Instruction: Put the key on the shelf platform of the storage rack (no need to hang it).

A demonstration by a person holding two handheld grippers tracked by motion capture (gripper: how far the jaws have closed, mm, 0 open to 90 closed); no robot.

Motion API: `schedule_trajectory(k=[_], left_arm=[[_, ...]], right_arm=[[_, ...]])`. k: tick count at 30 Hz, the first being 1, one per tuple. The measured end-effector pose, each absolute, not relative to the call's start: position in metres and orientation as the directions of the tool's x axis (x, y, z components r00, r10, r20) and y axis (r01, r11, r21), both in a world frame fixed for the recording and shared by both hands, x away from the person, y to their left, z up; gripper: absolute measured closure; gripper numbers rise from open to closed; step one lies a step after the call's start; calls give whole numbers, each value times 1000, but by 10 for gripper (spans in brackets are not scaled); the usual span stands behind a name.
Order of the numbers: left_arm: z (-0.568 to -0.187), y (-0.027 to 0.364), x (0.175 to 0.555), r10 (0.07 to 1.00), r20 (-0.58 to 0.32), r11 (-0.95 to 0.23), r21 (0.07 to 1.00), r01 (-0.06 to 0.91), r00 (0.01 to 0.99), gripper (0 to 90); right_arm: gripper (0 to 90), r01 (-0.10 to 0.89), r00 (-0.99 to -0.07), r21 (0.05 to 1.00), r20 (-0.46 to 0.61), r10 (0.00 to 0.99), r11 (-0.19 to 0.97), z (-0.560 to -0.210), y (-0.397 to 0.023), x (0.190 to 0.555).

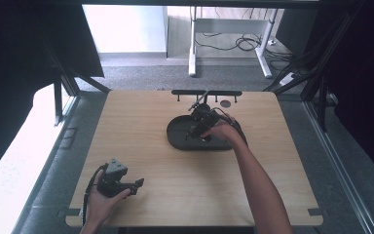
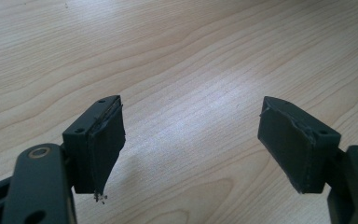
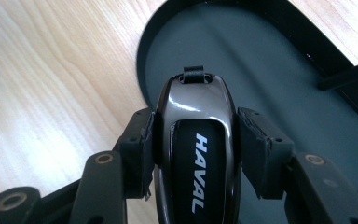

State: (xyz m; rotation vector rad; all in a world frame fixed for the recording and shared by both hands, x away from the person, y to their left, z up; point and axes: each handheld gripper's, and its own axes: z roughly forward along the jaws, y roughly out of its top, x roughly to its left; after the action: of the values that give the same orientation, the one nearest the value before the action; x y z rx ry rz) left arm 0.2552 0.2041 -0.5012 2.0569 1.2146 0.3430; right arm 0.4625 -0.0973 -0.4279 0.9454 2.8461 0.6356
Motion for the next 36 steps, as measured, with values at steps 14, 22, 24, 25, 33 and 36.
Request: schedule_trajectory(k=[14,22,24,25,33,36], left_arm=[[-502,204,255,844,-124,-307,688,658,522,231],[-503,204,255,843,-121,-311,685,659,524,231],[-504,204,255,843,-120,-313,683,660,525,231],[-504,204,256,843,-120,-314,683,660,525,232],[-504,203,256,842,-118,-317,680,661,526,232],[-504,204,256,843,-117,-317,681,660,525,233]], right_arm=[[492,555,-805,368,13,593,746,-452,-104,480],[492,571,-791,349,-6,611,743,-464,-111,485],[492,583,-785,343,2,620,737,-468,-114,485],[492,590,-780,340,6,626,732,-470,-115,485],[491,590,-777,317,-24,629,742,-484,-117,489],[491,594,-775,315,-20,631,740,-488,-117,489]])
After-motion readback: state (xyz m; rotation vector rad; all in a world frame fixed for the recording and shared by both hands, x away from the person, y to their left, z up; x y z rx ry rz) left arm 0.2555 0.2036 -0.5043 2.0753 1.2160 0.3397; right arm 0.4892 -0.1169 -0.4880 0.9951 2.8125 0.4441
